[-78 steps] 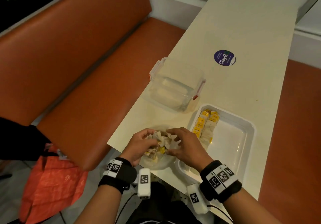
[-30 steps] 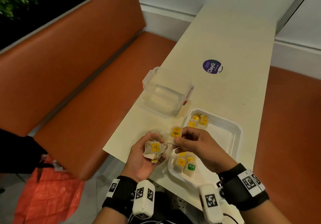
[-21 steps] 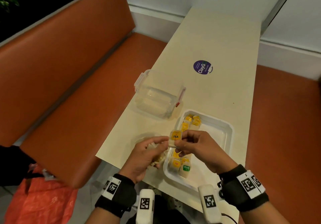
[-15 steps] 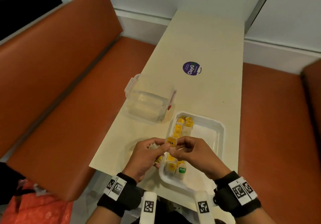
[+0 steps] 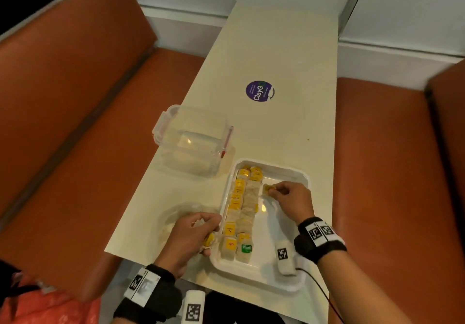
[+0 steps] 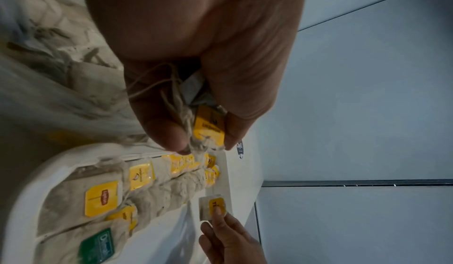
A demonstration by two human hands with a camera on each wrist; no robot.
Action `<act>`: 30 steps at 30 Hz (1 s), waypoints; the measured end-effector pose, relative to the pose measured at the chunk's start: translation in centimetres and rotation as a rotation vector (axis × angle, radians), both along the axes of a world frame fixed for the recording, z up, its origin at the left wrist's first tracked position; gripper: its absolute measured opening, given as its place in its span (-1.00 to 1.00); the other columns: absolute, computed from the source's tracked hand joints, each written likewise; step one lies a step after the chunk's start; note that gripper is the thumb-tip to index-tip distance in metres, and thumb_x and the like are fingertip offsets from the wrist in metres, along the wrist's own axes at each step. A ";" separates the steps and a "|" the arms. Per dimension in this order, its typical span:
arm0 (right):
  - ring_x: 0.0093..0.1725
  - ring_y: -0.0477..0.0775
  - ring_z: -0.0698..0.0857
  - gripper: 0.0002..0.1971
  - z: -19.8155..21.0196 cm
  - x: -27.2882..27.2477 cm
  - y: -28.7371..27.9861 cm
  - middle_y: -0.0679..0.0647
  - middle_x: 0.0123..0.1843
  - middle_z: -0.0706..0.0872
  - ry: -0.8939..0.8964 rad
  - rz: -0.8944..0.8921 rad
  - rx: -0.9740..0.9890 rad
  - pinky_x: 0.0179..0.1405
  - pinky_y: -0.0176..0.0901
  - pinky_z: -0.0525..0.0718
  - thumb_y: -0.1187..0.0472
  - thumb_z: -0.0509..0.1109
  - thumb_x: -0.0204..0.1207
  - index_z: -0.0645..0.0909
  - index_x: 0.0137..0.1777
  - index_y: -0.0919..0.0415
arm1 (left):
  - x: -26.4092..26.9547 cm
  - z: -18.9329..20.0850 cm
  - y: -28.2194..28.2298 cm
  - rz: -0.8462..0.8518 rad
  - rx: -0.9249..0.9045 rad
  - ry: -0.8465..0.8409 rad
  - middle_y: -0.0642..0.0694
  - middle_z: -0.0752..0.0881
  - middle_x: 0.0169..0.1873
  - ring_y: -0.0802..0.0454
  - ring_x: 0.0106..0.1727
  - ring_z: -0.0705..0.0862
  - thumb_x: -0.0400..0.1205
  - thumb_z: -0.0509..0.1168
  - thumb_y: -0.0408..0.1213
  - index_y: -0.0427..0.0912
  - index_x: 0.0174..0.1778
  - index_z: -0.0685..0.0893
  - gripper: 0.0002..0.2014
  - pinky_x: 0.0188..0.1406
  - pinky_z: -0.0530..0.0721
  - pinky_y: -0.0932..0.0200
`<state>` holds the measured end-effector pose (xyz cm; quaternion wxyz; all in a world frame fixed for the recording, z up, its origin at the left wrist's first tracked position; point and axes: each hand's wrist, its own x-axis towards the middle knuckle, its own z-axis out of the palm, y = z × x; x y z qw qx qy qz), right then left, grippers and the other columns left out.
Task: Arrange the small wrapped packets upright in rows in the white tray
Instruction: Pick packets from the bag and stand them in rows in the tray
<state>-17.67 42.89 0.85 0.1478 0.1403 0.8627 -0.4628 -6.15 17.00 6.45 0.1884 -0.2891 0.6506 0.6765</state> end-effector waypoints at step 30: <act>-0.24 -0.11 0.79 -0.87 -4.1 -3.8 -1.1 -0.09 -0.27 0.83 0.149 -0.228 0.020 -0.09 -0.24 0.72 0.12 0.75 0.38 0.83 -0.24 -0.01 | 1.0 -1.0 0.2 0.130 -0.012 -0.102 -0.19 0.83 -0.18 0.00 -0.34 0.70 0.68 0.52 -0.23 -0.22 0.01 0.89 -0.87 -0.46 0.65 0.11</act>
